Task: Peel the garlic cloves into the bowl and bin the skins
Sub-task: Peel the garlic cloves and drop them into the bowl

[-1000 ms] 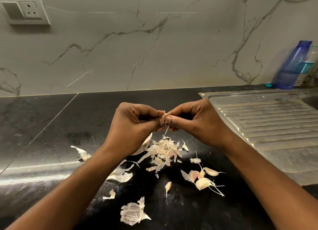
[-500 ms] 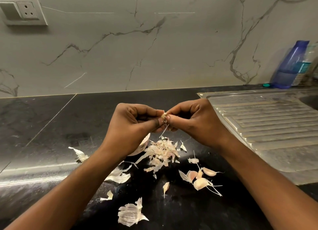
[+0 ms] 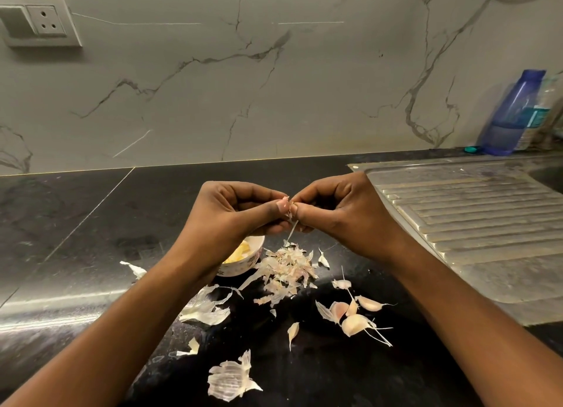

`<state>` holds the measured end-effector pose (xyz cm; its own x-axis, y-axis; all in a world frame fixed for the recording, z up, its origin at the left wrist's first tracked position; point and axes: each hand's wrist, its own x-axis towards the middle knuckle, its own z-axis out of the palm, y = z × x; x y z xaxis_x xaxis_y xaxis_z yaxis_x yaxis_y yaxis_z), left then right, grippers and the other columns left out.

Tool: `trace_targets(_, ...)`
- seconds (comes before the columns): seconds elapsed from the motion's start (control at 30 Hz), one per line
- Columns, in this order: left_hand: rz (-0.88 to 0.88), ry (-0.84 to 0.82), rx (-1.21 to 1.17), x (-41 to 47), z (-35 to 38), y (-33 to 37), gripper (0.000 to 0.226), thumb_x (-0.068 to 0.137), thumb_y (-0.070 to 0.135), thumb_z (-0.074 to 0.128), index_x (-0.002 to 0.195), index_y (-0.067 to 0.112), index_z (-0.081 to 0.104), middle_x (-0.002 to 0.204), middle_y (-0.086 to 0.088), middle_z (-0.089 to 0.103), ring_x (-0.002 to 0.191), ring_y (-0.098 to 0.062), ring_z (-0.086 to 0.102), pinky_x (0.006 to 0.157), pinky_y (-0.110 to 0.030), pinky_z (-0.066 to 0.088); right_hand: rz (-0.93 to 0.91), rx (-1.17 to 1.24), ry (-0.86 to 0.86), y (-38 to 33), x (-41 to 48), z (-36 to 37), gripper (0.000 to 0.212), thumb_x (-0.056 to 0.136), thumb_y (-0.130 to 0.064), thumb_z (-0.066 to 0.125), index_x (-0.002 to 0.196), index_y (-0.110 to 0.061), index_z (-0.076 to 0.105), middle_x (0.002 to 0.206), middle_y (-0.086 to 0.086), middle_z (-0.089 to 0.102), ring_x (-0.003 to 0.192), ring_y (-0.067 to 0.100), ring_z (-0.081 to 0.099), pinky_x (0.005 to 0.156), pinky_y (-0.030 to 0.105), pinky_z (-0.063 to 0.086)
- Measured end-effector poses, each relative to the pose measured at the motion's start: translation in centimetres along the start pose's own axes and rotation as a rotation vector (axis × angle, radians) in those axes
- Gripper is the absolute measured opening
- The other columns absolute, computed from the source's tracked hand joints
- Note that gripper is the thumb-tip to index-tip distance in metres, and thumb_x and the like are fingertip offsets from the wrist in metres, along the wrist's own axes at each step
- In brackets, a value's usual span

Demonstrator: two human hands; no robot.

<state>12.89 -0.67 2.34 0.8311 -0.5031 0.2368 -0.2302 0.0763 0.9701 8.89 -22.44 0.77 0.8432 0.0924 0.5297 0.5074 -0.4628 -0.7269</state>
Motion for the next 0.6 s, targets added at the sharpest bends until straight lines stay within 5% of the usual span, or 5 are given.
trace_targets(0.3,-0.060,0.036,-0.131,0.31,-0.18,-0.16,0.030,0.081,0.011,0.072,0.108,-0.002,0.074,0.096,-0.022,0.079,0.089,-0.033,0.080,0.076,-0.029,0.066,0.007,0.062,0.034,-0.06,-0.01,-0.23,0.007,0.095,-0.006,0.077,0.099,-0.002,0.081,0.084,0.007,0.079,0.072,0.022,0.078,0.067,0.026,0.062)
trace_targets(0.6,0.065,0.144,-0.092,0.49,-0.47,-0.31,0.026,0.083,0.010,0.074,0.106,-0.001,0.074,0.095,-0.019,0.080,0.090,-0.034,0.080,0.080,-0.034,0.066,0.043,0.088,0.021,-0.26,-0.10,-0.38,0.006,0.094,-0.004,0.078,0.098,-0.002,0.081,0.083,0.009,0.080,0.073,0.025,0.078,0.069,0.029,0.064)
